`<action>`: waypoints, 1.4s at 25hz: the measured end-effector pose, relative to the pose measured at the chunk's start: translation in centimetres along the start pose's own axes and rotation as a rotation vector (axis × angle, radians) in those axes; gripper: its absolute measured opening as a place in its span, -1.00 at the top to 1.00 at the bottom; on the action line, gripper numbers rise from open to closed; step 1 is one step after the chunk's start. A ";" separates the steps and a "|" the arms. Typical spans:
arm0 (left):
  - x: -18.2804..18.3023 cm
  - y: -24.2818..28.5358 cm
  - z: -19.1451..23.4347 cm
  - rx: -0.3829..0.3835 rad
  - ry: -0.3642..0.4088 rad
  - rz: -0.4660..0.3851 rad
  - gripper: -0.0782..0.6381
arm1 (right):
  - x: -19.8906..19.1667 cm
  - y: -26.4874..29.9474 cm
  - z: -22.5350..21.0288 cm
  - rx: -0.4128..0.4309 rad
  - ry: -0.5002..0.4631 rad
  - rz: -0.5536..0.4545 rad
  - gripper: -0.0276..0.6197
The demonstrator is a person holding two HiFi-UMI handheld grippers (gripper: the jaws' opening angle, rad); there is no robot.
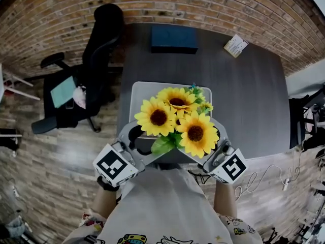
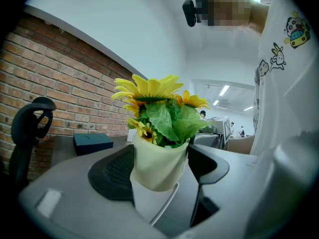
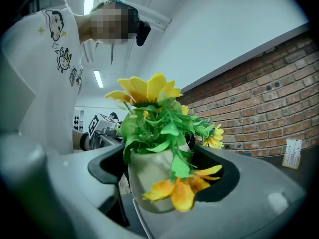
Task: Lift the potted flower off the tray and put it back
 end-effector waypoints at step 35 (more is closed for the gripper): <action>-12.4 2.6 9.1 0.080 -0.130 0.148 -0.21 | -14.2 2.0 -7.7 0.016 0.156 0.128 -0.33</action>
Point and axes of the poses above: the fingertips, and each gripper's own axes: y forward along the fingers, z to its left, x out of its top, the point moved 9 cm from there along -y, backward along the fingers, and after that the axes turned 13 degrees about -z, right-handed, at the moved point
